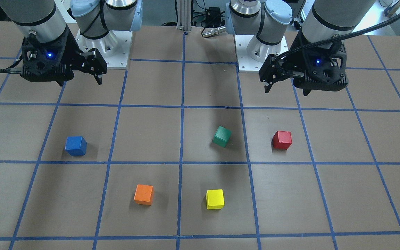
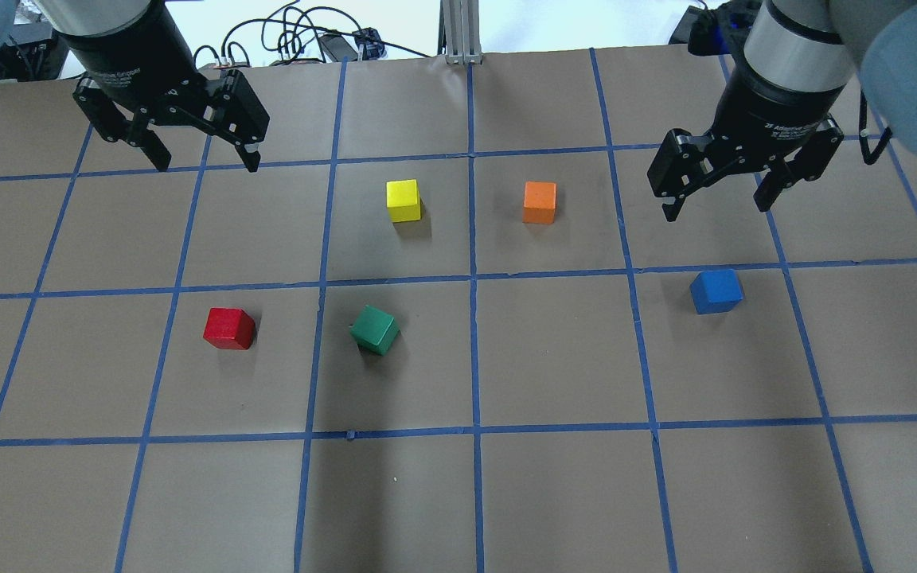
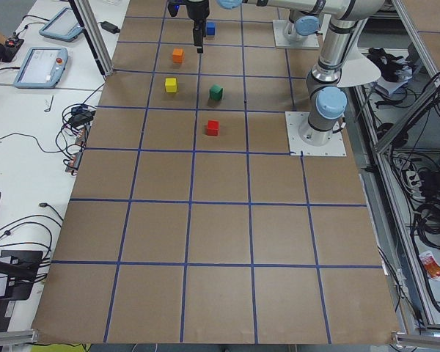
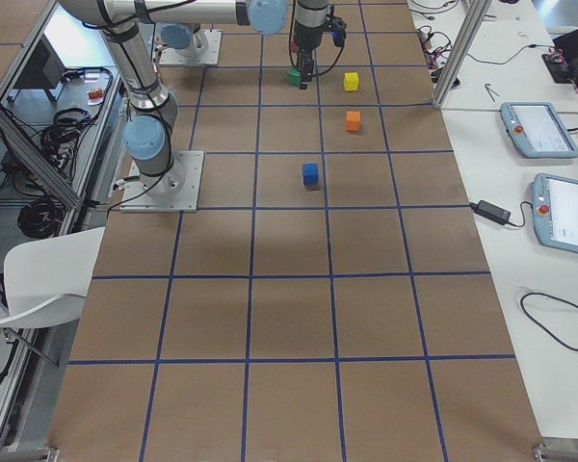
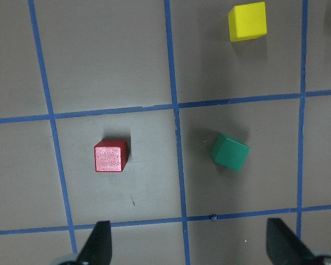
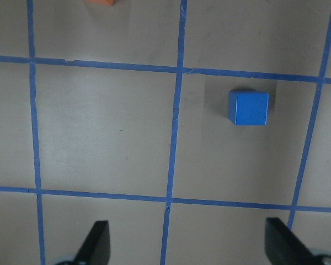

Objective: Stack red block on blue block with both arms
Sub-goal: 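Lower the left gripper onto the red cube and close it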

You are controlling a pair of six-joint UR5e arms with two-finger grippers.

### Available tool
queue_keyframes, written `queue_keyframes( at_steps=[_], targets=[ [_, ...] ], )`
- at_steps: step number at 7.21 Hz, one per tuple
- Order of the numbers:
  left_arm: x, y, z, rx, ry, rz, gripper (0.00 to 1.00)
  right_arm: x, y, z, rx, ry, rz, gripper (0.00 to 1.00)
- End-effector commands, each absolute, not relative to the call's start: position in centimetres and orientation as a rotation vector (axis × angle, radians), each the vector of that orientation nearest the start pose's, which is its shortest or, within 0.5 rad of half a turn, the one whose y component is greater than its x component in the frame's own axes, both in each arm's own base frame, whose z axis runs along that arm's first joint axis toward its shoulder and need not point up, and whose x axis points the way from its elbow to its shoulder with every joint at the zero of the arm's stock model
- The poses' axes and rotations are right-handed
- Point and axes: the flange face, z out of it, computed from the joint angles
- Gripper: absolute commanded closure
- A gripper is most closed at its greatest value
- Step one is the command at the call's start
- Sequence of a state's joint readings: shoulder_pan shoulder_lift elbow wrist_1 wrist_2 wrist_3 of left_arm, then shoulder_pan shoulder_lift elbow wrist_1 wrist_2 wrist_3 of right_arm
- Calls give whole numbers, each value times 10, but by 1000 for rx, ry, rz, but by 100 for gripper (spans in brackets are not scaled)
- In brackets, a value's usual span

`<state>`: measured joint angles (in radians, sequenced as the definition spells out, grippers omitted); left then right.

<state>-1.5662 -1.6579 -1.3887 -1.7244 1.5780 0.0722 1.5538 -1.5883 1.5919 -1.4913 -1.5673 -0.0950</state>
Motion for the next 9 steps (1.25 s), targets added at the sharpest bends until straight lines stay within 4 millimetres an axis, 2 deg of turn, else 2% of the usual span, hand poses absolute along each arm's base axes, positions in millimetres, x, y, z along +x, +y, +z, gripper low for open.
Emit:
queue_keyframes(
  at_steps=[1,3,4,5,6,8,9],
  targets=[
    [-130,-511,515,130,3126,99,0,126,-478,479,-122,3128,127,0],
    [-120,-509,510,216,3133,109,0,125,-481,473,-123,3130,149,0],
    [-109,-514,489,260,3134,159,0,125,-481,473,-123,3130,149,0],
    [-73,-523,445,245,3146,232,0,125,-481,473,-123,3132,149,0],
    [-44,-521,395,192,3153,201,0,125,-480,470,-122,3129,163,0],
    [-44,-492,315,279,3125,79,0,125,-475,445,-125,3123,240,0],
    [-41,-487,292,269,3115,34,0,125,-476,446,-122,3120,237,0]
  ],
)
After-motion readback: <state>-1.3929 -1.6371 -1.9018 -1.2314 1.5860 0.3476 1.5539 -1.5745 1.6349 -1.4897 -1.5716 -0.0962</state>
